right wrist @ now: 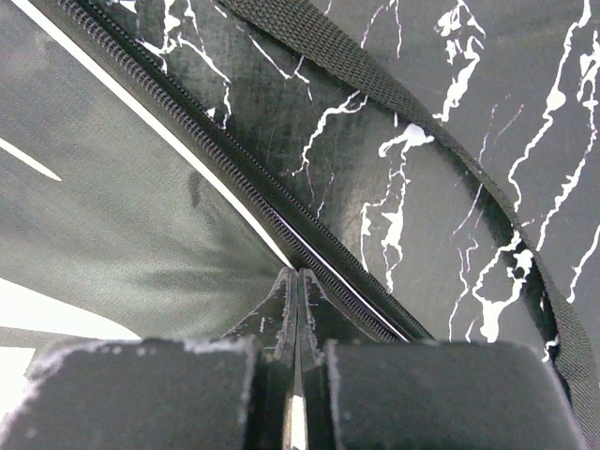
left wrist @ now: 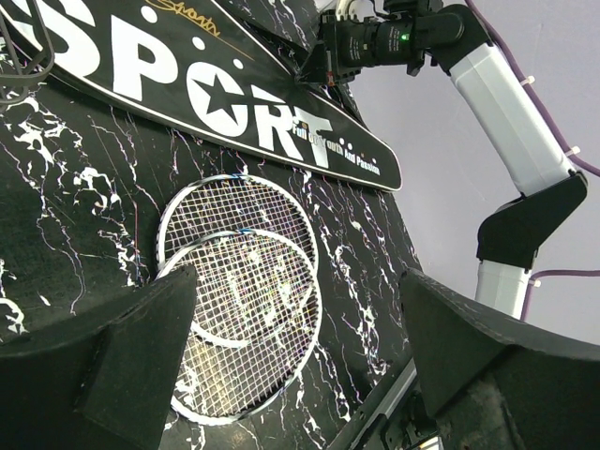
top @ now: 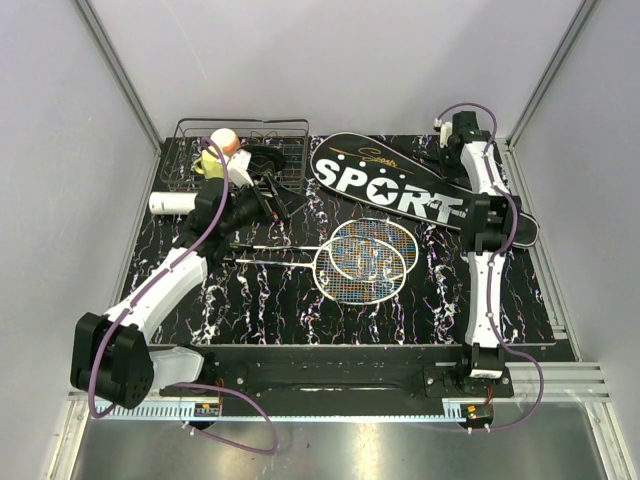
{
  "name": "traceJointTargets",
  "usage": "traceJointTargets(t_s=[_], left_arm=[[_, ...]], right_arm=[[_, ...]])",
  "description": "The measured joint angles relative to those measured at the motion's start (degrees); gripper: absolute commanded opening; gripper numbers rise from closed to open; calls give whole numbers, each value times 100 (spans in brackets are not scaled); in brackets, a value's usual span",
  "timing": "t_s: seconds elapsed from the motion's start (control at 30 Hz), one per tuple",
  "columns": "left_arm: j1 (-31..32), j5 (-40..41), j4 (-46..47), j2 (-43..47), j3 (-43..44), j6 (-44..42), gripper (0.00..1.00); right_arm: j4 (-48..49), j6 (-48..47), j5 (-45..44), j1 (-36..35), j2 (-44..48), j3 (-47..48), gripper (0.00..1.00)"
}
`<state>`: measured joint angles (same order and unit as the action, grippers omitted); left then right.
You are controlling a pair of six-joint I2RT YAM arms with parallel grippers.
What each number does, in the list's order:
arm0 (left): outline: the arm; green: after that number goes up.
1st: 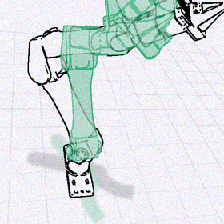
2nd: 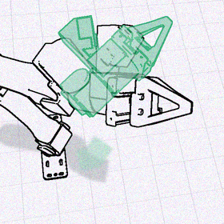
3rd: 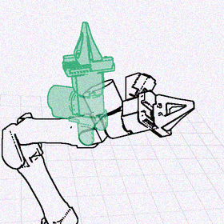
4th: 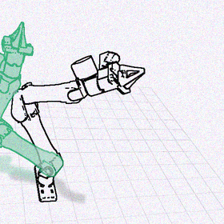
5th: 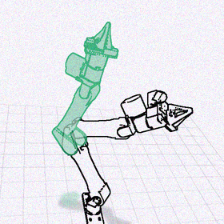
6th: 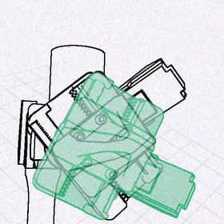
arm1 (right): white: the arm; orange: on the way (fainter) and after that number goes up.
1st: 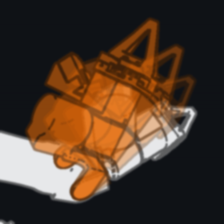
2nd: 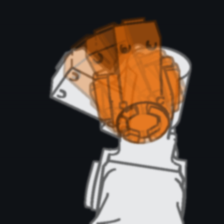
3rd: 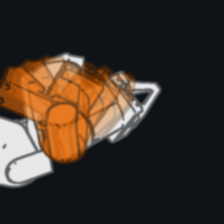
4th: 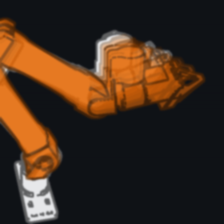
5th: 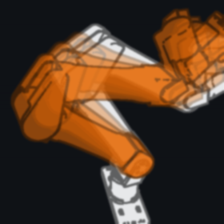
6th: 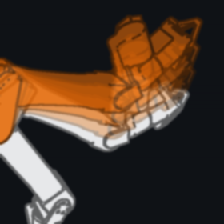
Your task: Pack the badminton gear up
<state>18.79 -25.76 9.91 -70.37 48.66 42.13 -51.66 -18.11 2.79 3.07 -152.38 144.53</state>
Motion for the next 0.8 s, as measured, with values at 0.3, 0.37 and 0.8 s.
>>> traceJointTargets(t_s=[0.3,0.37,0.8], left_arm=[[2,0,-98,-2,42,-79,93],[2,0,-98,-2,50,-92,92],[2,-4,-103,-2,50,-116,92]], right_arm=[[-308,634,-61,-76,1029,-1189,0],[-192,894,256,-66,1657,-1956,0],[540,1515,1128,-55,3432,-3842,71]])
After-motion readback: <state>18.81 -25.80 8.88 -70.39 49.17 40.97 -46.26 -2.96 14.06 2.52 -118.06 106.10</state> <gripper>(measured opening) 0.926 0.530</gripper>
